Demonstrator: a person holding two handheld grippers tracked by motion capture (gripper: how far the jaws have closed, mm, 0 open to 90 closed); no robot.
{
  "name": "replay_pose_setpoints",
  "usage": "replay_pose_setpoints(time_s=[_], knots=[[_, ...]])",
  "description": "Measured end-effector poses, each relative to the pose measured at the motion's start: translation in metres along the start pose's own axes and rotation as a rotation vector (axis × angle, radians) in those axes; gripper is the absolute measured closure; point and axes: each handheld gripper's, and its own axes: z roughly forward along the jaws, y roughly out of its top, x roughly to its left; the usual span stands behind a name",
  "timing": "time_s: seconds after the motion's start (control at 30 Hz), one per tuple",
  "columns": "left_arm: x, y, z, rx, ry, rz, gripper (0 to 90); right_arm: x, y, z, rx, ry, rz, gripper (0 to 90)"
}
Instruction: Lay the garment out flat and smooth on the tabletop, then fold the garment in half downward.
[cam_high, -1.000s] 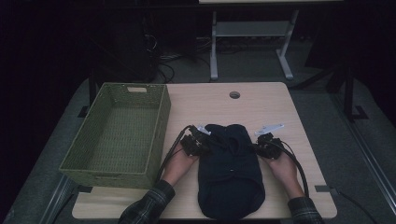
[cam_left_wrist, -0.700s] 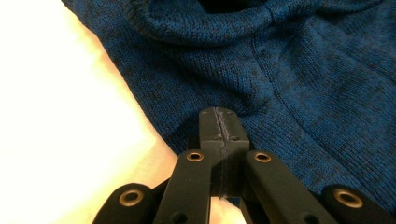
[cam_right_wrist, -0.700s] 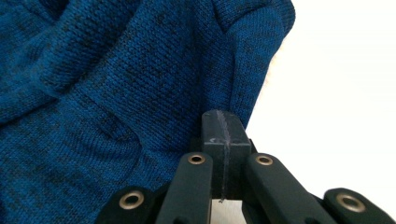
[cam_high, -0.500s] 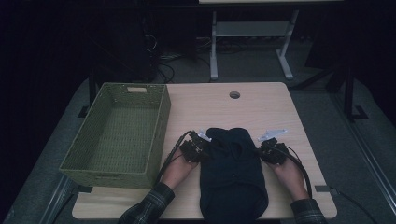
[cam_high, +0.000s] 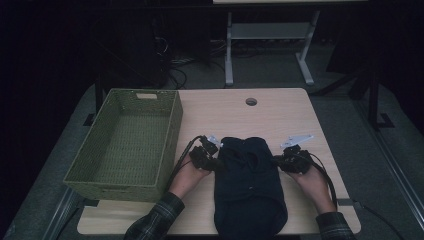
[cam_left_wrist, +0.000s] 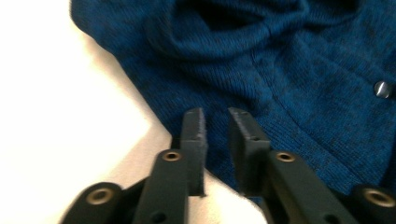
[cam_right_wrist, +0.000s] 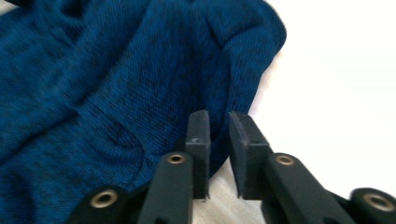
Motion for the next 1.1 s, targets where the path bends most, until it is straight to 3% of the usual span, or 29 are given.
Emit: replay_pose_setpoints(time_s=[0.2,0.33,0.5,0.7,0.8,0.97,1.1], knots=[[0.005,0.008,-0.014,-0.043,0.027,-0.004,63.3,-0.008,0.003,-0.004,-0.018,0.015,0.04,60.3],[0.013,0.017,-0.02,-0.062,0.046,-0.016,56.6,-0.013,0.012,-0.005,-0.031,0.004,0.023,58.5],[0.026,0.029,-0.021,-0.087,0.066,-0.039,55.2,-0.021,0.026,-0.002,-0.03,0.015,0.029,57.6],[0.043,0.04,-0.013,-0.115,0.091,-0.07,55.1,-0.03,0.044,0.004,-0.05,0.024,0.029,57.0],[0.049,0.046,-0.004,-0.094,0.089,-0.074,54.8,-0.036,0.053,0.009,-0.065,0.035,0.038,56.8],[0.056,0.051,0.011,-0.107,0.077,-0.088,54.0,-0.042,0.064,0.021,-0.072,0.037,0.038,56.4],[0.061,0.052,0.024,-0.076,0.061,-0.086,53.0,-0.045,0.068,0.028,-0.081,0.035,0.032,56.3]])
